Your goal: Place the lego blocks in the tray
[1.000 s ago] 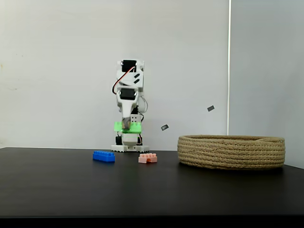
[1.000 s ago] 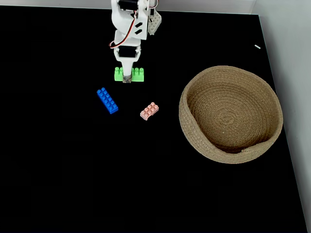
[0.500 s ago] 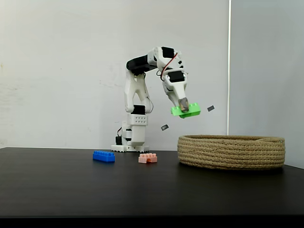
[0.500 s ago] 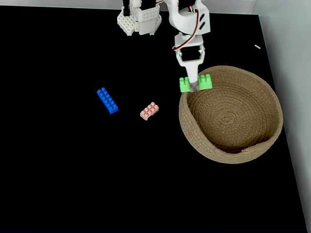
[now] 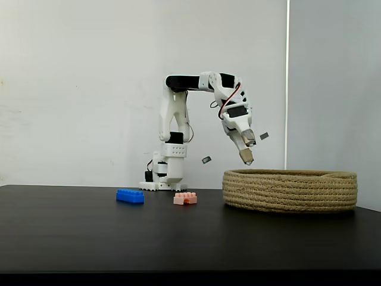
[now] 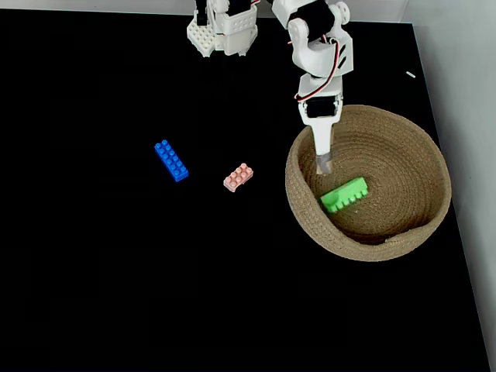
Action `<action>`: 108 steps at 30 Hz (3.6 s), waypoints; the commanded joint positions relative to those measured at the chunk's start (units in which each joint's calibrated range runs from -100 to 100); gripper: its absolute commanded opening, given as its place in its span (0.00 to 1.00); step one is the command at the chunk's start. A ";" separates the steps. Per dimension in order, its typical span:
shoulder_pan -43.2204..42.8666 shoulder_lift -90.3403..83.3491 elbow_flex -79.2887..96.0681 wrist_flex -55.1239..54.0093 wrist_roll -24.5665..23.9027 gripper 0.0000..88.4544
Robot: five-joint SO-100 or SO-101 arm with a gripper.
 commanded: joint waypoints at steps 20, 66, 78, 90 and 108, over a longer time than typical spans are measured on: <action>35.43 -3.52 -0.23 19.47 -1.61 0.48; 37.66 2.50 7.25 9.81 7.72 0.00; 10.86 -15.82 -8.71 25.38 -1.17 0.00; 0.06 -10.40 -4.97 10.97 -5.96 0.00; 2.37 -9.71 -1.51 16.22 0.93 0.46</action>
